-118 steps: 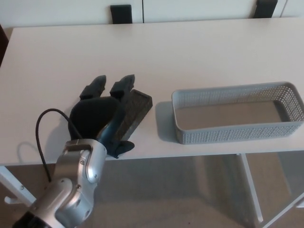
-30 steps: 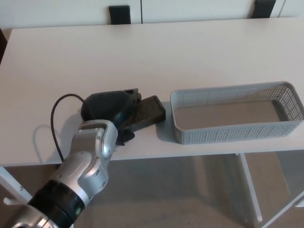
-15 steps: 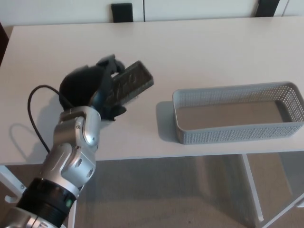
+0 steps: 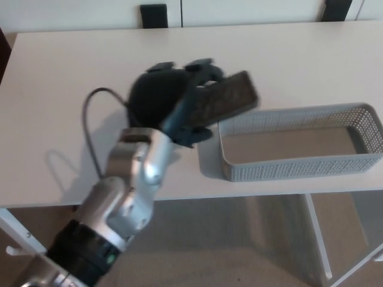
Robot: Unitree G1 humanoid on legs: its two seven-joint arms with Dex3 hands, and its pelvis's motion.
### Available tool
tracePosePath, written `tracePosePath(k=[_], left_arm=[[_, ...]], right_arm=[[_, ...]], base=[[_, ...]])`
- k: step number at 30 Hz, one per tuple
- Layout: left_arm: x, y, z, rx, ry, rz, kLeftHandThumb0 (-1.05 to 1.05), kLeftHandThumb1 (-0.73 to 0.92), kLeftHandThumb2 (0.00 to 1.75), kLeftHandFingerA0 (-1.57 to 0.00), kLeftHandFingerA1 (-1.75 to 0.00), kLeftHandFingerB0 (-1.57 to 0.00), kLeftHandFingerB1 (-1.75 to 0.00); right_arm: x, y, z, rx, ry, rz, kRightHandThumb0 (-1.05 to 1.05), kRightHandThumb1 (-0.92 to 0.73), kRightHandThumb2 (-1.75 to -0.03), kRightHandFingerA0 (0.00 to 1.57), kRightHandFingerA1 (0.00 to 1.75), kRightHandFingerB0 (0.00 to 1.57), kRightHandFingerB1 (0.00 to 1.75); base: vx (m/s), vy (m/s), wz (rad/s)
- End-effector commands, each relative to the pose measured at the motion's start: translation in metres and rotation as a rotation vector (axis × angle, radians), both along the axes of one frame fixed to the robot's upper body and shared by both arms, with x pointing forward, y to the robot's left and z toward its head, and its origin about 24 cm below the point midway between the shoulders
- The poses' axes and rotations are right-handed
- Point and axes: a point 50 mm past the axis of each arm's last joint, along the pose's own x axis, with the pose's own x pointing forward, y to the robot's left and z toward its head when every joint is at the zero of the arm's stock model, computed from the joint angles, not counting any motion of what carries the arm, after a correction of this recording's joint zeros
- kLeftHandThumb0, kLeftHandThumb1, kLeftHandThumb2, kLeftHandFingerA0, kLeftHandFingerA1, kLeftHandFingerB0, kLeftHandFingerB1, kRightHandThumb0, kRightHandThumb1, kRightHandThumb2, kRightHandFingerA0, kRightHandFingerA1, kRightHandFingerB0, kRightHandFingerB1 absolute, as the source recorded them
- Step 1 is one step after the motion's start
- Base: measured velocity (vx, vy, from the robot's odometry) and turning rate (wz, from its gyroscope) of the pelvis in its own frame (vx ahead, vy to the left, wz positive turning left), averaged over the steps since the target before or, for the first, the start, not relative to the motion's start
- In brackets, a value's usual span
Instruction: The robot walks towards a desk on which an eraser is kept on the left hand side and a container is kept on the right hand side. The robot picks up the eraser using its left hand and places it in the container.
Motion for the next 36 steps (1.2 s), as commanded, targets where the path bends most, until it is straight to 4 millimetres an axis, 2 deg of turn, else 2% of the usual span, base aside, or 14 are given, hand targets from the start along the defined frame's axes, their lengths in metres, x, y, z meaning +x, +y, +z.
tracePosePath(k=[1, 3, 9, 10, 12, 16, 20, 21, 23, 24, 25, 27, 29, 36], left_arm=[[0.001, -0.021, 0.003, 0.041, -0.004, -0.066, -0.31, 0.81, 0.64, -0.89, -1.55, -0.63, -0.48], [0.000, -0.028, 0.002, 0.054, -0.003, -0.080, -0.34, 0.81, 0.64, -0.78, -1.63, -0.54, -1.23], [0.003, -0.041, 0.003, 0.063, -0.016, -0.102, -0.28, 0.80, 0.68, -0.78, -1.59, -0.63, -0.99], [0.004, -0.042, 0.003, 0.055, -0.015, -0.110, -0.26, 0.79, 0.68, -0.82, -1.54, -0.69, -0.78], [0.005, -0.044, 0.003, 0.034, -0.008, -0.118, -0.26, 0.80, 0.67, -0.85, -1.48, -0.71, -0.67], [0.008, -0.052, 0.000, 0.092, 0.028, -0.080, -0.30, 0.75, 0.66, -0.82, -1.46, -0.68, -0.76], [0.007, -0.062, -0.002, 0.065, 0.038, -0.099, -0.27, 0.72, 0.65, -0.79, -1.51, -0.71, -0.81], [0.007, -0.065, -0.003, 0.034, 0.075, -0.104, -0.28, 0.73, 0.61, -0.83, -1.33, -0.70, -0.56], [0.008, -0.072, -0.002, -0.001, 0.198, -0.159, -0.34, 0.75, 0.62, -0.83, -1.09, -0.37, -0.33], [0.008, -0.075, -0.002, 0.015, 0.254, -0.169, -0.44, 0.72, 0.61, -0.60, -0.73, -0.21, -0.28], [0.008, -0.077, -0.002, 0.062, 0.277, -0.174, -0.67, 0.58, 0.85, -0.10, -0.42, -0.05, -0.28], [0.005, -0.088, -0.004, 0.147, 0.294, -0.186, -0.82, 0.56, 0.93, 0.00, -0.12, 0.00, -0.14], [0.001, -0.098, -0.005, 0.172, 0.316, -0.217, -0.97, 0.60, 0.97, 0.00, 0.00, 0.00, -0.04], [-0.011, -0.118, -0.002, 0.230, 0.346, -0.285, -1.00, 0.60, 0.96, 0.00, 0.00, 0.00, 0.00]], right_arm=[[0.004, -0.004, 0.003, -0.018, -0.002, 0.014, -0.42, -0.40, -0.81, 0.77, 0.75, 0.57, 0.64], [0.003, -0.003, 0.003, -0.020, -0.003, 0.021, -0.42, -0.40, -0.81, 0.78, 0.75, 0.57, 0.64], [0.004, -0.005, 0.004, -0.037, 0.008, 0.033, -0.41, -0.41, -0.82, 0.78, 0.75, 0.58, 0.65], [0.004, -0.005, 0.004, -0.029, 0.004, 0.028, -0.39, -0.55, -0.55, 0.80, 0.63, 0.67, 0.55], [0.005, -0.005, 0.004, -0.033, 0.006, 0.031, -0.39, -0.55, -0.55, 0.79, 0.62, 0.66, 0.55], [0.005, -0.003, 0.003, -0.024, 0.009, 0.032, -0.41, -0.41, -0.82, 0.77, 0.75, 0.58, 0.64], [0.004, -0.004, 0.003, -0.016, 0.001, 0.028, -0.42, -0.40, -0.81, 0.76, 0.75, 0.55, 0.63], [0.004, -0.004, 0.003, -0.017, 0.000, 0.028, -0.39, -0.54, -0.55, 0.78, 0.63, 0.66, 0.55], [0.007, -0.004, 0.004, -0.020, -0.002, 0.039, -0.39, -0.54, -0.55, 0.78, 0.62, 0.66, 0.55], [0.008, -0.004, 0.004, -0.022, -0.002, 0.043, -0.40, -0.54, -0.55, 0.79, 0.63, 0.66, 0.55], [0.009, -0.003, 0.005, -0.026, -0.003, 0.048, -0.41, -0.54, -0.55, 0.80, 0.63, 0.67, 0.55], [0.011, -0.003, 0.005, -0.029, -0.001, 0.053, -0.44, -0.40, -0.82, 0.76, 0.74, 0.57, 0.64], [0.012, -0.003, 0.006, -0.018, -0.008, 0.043, -0.39, -0.54, -0.55, 0.76, 0.61, 0.66, 0.54], [0.017, 0.000, 0.005, -0.035, 0.005, 0.064, -0.40, -0.54, -0.56, 0.78, 0.60, 0.68, 0.55]], base=[[0.00, 0.000, 0.00], [0.00, 0.000, 0.00], [0.00, 0.000, 0.00], [0.00, 0.000, 0.00], [0.00, 0.000, 0.00], [0.00, 0.000, 0.00], [0.00, 0.000, 0.00], [0.00, 0.000, 0.00], [0.00, 0.000, 0.00], [0.00, 0.000, 0.00], [0.00, 0.000, 0.00], [0.00, 0.000, 0.00], [0.00, 0.000, 0.00], [0.00, 0.000, 0.00]])
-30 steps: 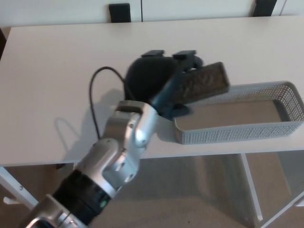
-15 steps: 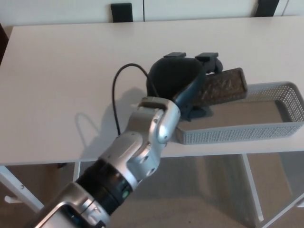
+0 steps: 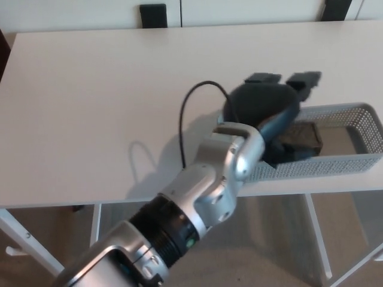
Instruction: The robot walks towards a desk on which an eraser is kept on the left hand side and a container is kept on the right hand side. The robot picks up the eraser using its left hand and places it in the container.
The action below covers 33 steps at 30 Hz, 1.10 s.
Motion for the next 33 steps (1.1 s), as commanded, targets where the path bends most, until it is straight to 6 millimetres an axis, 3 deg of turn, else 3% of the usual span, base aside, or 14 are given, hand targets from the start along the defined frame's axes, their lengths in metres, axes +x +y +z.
tracePosePath(k=[1, 3, 6, 7, 9, 16, 20, 22, 23, 24, 26, 29, 30, 33], left_arm=[[-0.007, -0.016, 0.004, 0.126, 0.116, -0.052, -1.05, 0.82, 0.65, 0.00, 0.00, 0.00, 0.00], [-0.012, -0.013, 0.012, 0.122, 0.094, -0.083, -1.04, 0.68, 1.10, 0.00, 0.00, 0.00, -0.02], [-0.026, -0.001, 0.033, 0.021, 0.000, -0.151, -1.04, 0.69, 1.12, 0.00, 0.00, 0.00, -0.02], [-0.032, 0.003, 0.040, -0.008, -0.023, -0.177, -1.04, 0.87, 0.67, 0.00, 0.00, 0.00, 0.00], [-0.045, 0.010, 0.057, -0.066, -0.064, -0.233, -1.00, 0.66, 1.11, 0.00, -0.02, 0.00, -0.07], [-0.135, 0.064, 0.121, -0.451, 0.097, -0.622, -0.82, 0.54, 0.93, 0.00, -0.09, -0.07, -0.22], [-0.182, 0.083, 0.112, -0.761, 0.460, -0.958, -0.63, 0.61, 0.60, -0.04, -0.21, -0.09, -0.22], [-0.191, 0.098, 0.103, -0.746, 0.569, -1.032, -0.88, 0.63, 1.03, -0.02, -0.29, -0.06, -0.39], [-0.194, 0.103, 0.100, -0.742, 0.614, -1.051, -0.88, 0.84, 0.66, -0.12, -0.28, -0.18, -0.27], [-0.205, 0.111, 0.093, -0.810, 0.710, -1.101, -0.38, 0.42, 1.05, -0.01, -0.50, 0.00, -0.47], [-0.215, 0.116, 0.085, -0.869, 0.770, -1.140, -0.95, 0.92, 0.75, -0.12, -0.34, -0.23, -0.31], [-0.219, 0.137, 0.079, -0.832, 0.735, -1.098, -0.91, 0.78, 1.21, -0.20, -0.45, -0.16, -0.41], [-0.222, 0.142, 0.074, -0.848, 0.738, -1.071, -1.02, 0.92, 0.75, -0.31, -0.34, -0.27, -0.30], [-0.227, 0.152, 0.066, -0.829, 0.776, -1.020, -1.01, 0.91, 0.72, -0.31, -0.33, -0.28, -0.29]], right_arm=[[0.005, -0.003, 0.003, -0.030, 0.011, 0.028, -0.41, -0.54, -0.56, 0.78, 0.60, 0.68, 0.55], [0.006, -0.004, 0.004, -0.029, 0.009, 0.030, -0.40, -0.54, -0.56, 0.79, 0.61, 0.68, 0.55], [0.006, -0.006, 0.005, -0.024, -0.001, 0.034, -0.41, -0.53, -0.55, 0.79, 0.61, 0.69, 0.55], [0.006, -0.007, 0.006, -0.027, -0.002, 0.037, -0.42, -0.53, -0.55, 0.80, 0.60, 0.69, 0.55], [0.008, -0.010, 0.008, -0.036, -0.004, 0.041, -0.41, -0.53, -0.55, 0.81, 0.60, 0.70, 0.56], [0.018, -0.010, 0.011, -0.023, -0.018, 0.043, -0.46, -0.40, -0.82, 0.79, 0.75, 0.55, 0.63], [0.016, -0.013, 0.012, -0.032, -0.010, 0.052, -0.45, -0.41, -0.83, 0.78, 0.75, 0.56, 0.63], [0.014, -0.011, 0.011, -0.033, -0.013, 0.040, -0.42, -0.43, -0.83, 0.77, 0.74, 0.52, 0.62], [0.014, -0.011, 0.010, -0.034, -0.010, 0.037, -0.40, -0.42, -0.82, 0.76, 0.73, 0.50, 0.61], [0.012, -0.012, 0.009, -0.030, 0.017, 0.044, -0.42, -0.42, -0.81, 0.74, 0.71, 0.55, 0.62], [0.009, -0.010, 0.007, -0.009, 0.022, 0.025, -0.46, -0.41, -0.80, 0.74, 0.71, 0.55, 0.62], [0.008, -0.010, 0.006, -0.014, 0.025, 0.029, -0.43, -0.41, -0.81, 0.76, 0.73, 0.58, 0.64], [0.008, -0.010, 0.006, -0.013, 0.028, 0.027, -0.43, -0.40, -0.80, 0.76, 0.72, 0.56, 0.64], [0.005, -0.010, 0.005, -0.007, 0.034, 0.029, -0.41, -0.40, -0.80, 0.76, 0.73, 0.54, 0.63]], base=[[0.00, 0.000, 0.00], [0.00, 0.000, 0.00], [0.00, 0.000, 0.00], [0.00, 0.000, 0.00], [0.00, 0.000, 0.00], [0.00, 0.000, 0.00], [0.00, 0.000, 0.00], [0.00, 0.000, 0.00], [0.00, 0.000, 0.00], [0.00, 0.000, 0.00], [0.00, 0.000, 0.00], [0.00, 0.000, 0.00], [0.00, 0.000, 0.00], [0.00, 0.000, 0.00]])
